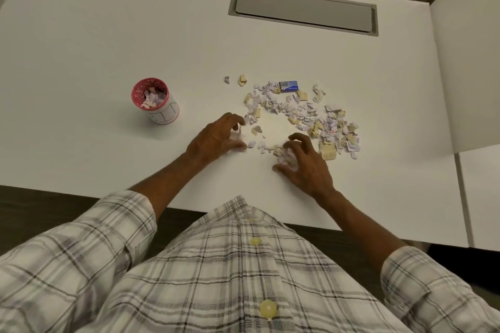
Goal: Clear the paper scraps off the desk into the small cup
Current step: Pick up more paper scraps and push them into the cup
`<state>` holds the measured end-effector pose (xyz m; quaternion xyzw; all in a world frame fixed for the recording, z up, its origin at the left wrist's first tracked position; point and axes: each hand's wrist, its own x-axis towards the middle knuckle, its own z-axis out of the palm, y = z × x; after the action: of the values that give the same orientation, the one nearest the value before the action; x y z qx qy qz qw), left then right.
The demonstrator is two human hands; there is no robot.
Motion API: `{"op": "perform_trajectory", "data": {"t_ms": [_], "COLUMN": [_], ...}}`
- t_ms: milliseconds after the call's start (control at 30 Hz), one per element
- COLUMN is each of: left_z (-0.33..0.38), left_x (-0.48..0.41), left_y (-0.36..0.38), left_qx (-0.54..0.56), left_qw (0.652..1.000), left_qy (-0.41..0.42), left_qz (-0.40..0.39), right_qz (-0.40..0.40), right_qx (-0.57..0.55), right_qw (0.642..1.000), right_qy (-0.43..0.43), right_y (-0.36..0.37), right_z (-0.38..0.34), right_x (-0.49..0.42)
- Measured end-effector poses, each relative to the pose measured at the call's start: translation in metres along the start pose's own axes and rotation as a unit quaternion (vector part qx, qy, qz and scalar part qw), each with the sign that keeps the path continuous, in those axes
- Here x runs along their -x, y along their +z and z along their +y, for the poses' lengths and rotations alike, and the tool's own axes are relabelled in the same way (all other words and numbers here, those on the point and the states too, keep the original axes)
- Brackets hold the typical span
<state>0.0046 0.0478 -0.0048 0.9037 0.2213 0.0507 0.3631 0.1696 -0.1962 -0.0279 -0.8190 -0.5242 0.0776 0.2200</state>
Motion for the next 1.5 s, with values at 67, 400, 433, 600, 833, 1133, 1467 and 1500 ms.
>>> {"op": "perform_trajectory", "data": {"t_ms": [67,400,433,600,833,1133,1467,1500], "left_z": [0.005,0.007,0.005,-0.014,-0.024,-0.029,0.008,0.01], "left_x": [-0.008,-0.025,-0.023,-0.002,0.024,0.03,0.014,0.011], "left_y": [-0.001,0.006,0.006,-0.001,-0.01,-0.022,-0.014,-0.012], "left_qx": [-0.011,-0.229,-0.202,-0.122,-0.19,-0.234,-0.163,-0.162], "left_qw": [1.0,0.958,0.966,0.986,0.977,0.969,0.976,0.976], "left_qy": [0.008,0.136,0.135,0.115,0.098,0.073,-0.126,-0.131], "left_qz": [-0.002,-0.109,-0.093,-0.026,-0.019,-0.022,-0.064,-0.07], "right_qz": [0.004,-0.062,-0.036,0.031,-0.075,-0.038,-0.176,-0.173], "right_qx": [-0.007,0.031,0.027,-0.007,0.015,0.08,0.067,0.059], "right_qw": [1.0,0.992,0.992,0.997,0.995,0.977,0.98,0.982], "right_qy": [0.012,-0.101,-0.121,-0.077,-0.069,-0.197,-0.064,-0.052], "right_y": [0.003,0.028,0.027,0.018,0.027,0.007,-0.02,-0.018], "right_z": [-0.001,-0.029,-0.026,-0.001,-0.021,-0.01,0.008,0.006], "right_x": [-0.004,-0.04,-0.037,-0.012,-0.026,-0.019,0.032,0.031]}}
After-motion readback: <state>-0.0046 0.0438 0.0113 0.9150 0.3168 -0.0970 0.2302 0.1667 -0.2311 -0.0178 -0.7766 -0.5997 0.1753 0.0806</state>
